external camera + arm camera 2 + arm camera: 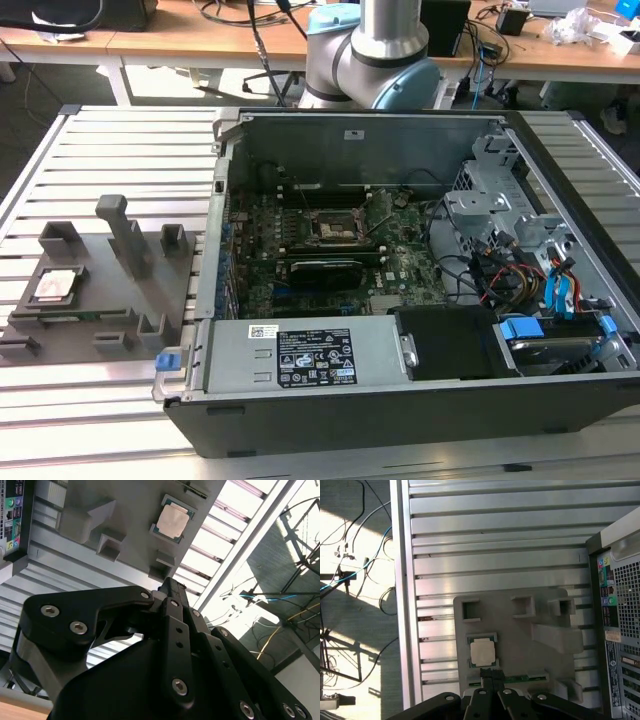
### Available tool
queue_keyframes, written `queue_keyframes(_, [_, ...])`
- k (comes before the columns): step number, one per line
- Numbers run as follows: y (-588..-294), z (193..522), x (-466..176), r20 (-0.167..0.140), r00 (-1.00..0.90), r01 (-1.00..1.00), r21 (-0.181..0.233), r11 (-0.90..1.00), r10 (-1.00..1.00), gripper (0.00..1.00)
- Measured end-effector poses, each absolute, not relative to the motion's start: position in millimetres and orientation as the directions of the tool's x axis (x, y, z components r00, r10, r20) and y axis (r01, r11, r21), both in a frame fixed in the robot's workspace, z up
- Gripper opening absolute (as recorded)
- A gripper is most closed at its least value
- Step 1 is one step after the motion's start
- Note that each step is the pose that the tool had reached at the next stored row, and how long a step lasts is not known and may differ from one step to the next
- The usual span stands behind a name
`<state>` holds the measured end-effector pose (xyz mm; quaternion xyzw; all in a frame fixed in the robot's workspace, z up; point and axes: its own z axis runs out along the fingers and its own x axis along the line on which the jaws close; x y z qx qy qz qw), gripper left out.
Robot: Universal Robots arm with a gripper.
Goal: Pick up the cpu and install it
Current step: 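Reach for the cpu, then pick up the cpu and move it towards the insertion slot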
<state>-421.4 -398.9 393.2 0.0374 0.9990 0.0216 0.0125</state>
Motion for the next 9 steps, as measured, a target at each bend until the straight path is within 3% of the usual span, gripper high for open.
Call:
queue_keyframes(7, [-398.8, 393.1, -421.6, -0.023, -0.997, 0.074, 0.044, 0.996, 0.075, 0.11])
queue_keyframes(9, [-398.8, 393.1, -421.6, -0.023, -0.997, 0.074, 0.044, 0.996, 0.075, 0.17])
